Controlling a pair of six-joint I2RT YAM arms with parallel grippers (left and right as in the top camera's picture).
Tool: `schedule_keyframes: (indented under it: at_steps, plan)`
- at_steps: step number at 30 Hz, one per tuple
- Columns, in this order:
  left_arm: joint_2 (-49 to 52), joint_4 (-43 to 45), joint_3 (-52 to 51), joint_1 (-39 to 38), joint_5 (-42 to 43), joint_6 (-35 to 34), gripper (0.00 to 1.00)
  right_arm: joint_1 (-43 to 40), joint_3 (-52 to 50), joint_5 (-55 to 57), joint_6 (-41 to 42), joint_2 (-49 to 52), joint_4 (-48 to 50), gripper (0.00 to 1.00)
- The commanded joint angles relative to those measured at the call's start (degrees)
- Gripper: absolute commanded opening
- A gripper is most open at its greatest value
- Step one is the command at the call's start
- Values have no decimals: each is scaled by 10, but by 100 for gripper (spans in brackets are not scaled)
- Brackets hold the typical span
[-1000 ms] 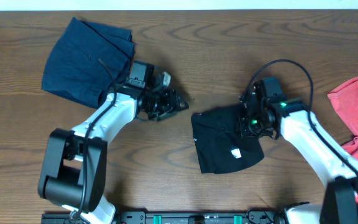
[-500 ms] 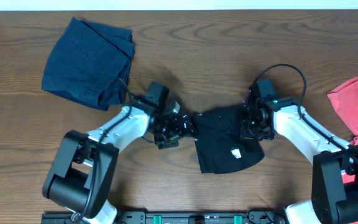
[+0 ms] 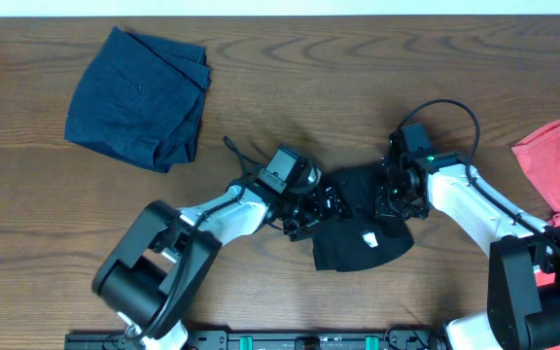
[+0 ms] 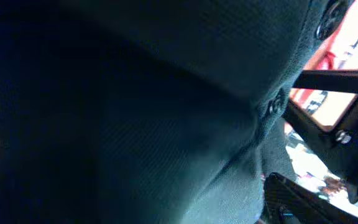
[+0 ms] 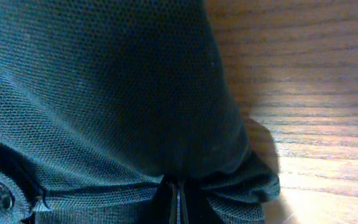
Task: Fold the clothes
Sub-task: 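Grasp the black bundle with the left gripper and lift it, then carry the bundle left and place it on the navy cloth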
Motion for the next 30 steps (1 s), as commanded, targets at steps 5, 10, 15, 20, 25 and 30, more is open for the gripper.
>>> schedule_keyframes:
  at_steps: [5, 10, 15, 20, 25, 30]
  plan:
    - [96, 69, -22, -8, -16, 15, 53, -12, -8, -2, 9, 22, 11, 3]
    - [85, 70, -22, -8, -16, 33, 19, -12, -8, -2, 8, 22, 10, 2]
    - [46, 37, -22, 0, -17, 102, 6, -21, 3, -2, 8, 1, -17, 1]
    - [-24, -64, -4, 51, -33, 224, 6, -46, 38, -2, -4, -83, -55, 1]
    - [-113, -100, 31, 153, -15, 262, 6, -58, 79, -17, -3, -182, -69, 4]
    - [-189, -80, 70, 275, -13, 261, 6, -53, 95, -20, 27, -252, -68, 6]
